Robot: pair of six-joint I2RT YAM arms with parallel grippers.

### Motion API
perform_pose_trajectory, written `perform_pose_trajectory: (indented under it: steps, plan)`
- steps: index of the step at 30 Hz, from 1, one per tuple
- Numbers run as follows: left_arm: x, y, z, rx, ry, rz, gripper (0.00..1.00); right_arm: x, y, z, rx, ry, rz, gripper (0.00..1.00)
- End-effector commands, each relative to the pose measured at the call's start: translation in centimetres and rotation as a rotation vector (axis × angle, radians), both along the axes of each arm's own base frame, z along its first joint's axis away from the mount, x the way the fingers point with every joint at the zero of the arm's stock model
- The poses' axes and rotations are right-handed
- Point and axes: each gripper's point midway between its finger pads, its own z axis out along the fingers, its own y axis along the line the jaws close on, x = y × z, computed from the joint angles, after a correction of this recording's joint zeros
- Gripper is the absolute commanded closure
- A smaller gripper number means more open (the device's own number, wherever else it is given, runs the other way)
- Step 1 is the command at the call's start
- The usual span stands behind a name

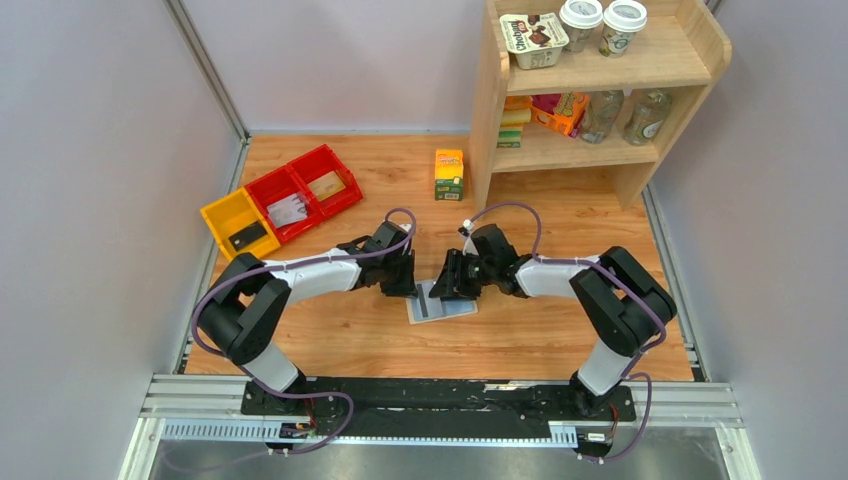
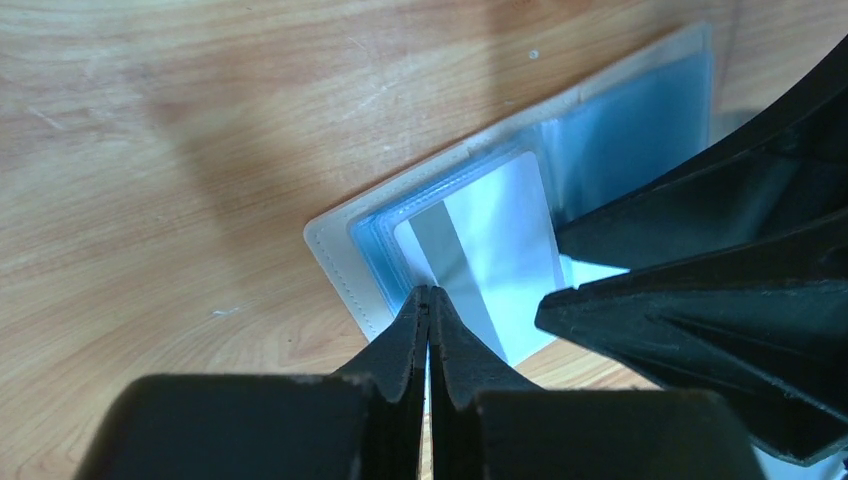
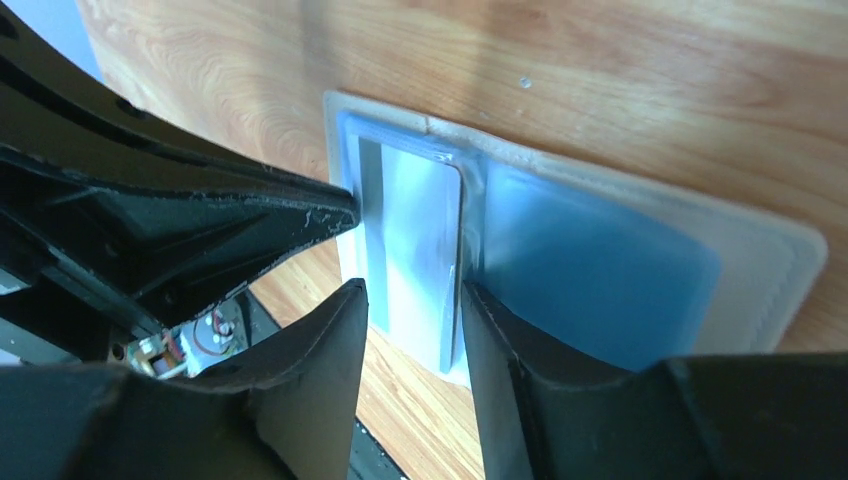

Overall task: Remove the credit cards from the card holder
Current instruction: Remove the credit card from the card holder.

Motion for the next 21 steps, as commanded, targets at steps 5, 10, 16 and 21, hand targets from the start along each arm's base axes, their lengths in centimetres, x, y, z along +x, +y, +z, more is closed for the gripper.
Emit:
perform_pose_trajectory:
  steps: [5, 10, 16, 21]
  plan:
    - [-0.7, -0.7, 0.1, -0.019, 0.018, -0.026, 0.97, 1.3, -1.8, 0.6, -0.122, -0.094, -0.061, 0.56]
    - [-0.5, -0.4, 1.1, -0.020, -0.007, -0.002, 0.89, 1.3, -2.2, 0.9, -0.147, -0.109, -0.053, 0.59]
    - [-0.2, -0.5, 2.0, -0.029, -0.018, 0.022, 0.79, 2.3, -3.2, 2.3, -0.212, -0.185, -0.054, 0.58]
    - [0.1, -1.3, 3.3, -0.081, -0.018, 0.050, 0.68, 2.4, -3.9, 1.1, -0.270, -0.178, -0.050, 0.59]
